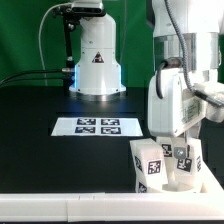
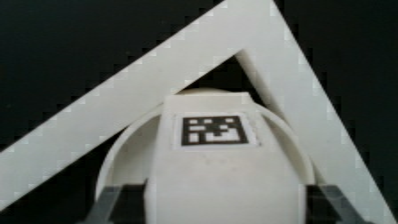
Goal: Assemble stool
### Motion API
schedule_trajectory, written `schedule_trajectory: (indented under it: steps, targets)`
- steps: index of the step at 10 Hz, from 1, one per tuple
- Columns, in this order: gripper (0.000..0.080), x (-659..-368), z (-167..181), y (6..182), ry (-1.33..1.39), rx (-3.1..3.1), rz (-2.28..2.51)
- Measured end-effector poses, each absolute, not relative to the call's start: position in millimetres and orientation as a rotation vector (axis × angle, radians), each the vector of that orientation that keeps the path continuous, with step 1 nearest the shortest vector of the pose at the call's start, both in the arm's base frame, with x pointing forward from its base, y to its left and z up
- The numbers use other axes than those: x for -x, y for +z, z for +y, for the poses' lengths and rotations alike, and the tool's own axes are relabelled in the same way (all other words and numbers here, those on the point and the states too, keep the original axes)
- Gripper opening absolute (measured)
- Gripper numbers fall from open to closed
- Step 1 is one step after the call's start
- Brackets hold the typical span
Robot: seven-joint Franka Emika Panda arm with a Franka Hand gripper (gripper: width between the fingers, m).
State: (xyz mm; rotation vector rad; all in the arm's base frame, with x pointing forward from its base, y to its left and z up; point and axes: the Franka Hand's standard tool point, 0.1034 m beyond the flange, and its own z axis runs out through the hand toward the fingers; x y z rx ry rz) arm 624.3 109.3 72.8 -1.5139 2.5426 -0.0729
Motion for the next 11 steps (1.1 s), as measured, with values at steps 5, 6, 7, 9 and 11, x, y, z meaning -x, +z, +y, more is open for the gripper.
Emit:
schedule_trajectory:
  steps: [5, 6, 7, 9, 11]
  targets:
    - [0.0645, -622.1, 121.8, 93.7, -0.064, 1.839, 2.3]
    - [0.0645, -623.5, 124.2, 102.2, -0.079, 2.032, 2.121]
    - [0.0649, -625.6, 122.4, 104.9, -0.106, 2.21, 1.935]
    - [0.0649, -624.7, 120.8, 101.8, -0.123, 2.304, 1.842]
    - [0.0649, -625.1, 119.2, 101.9, -0.149, 2.453, 1.657]
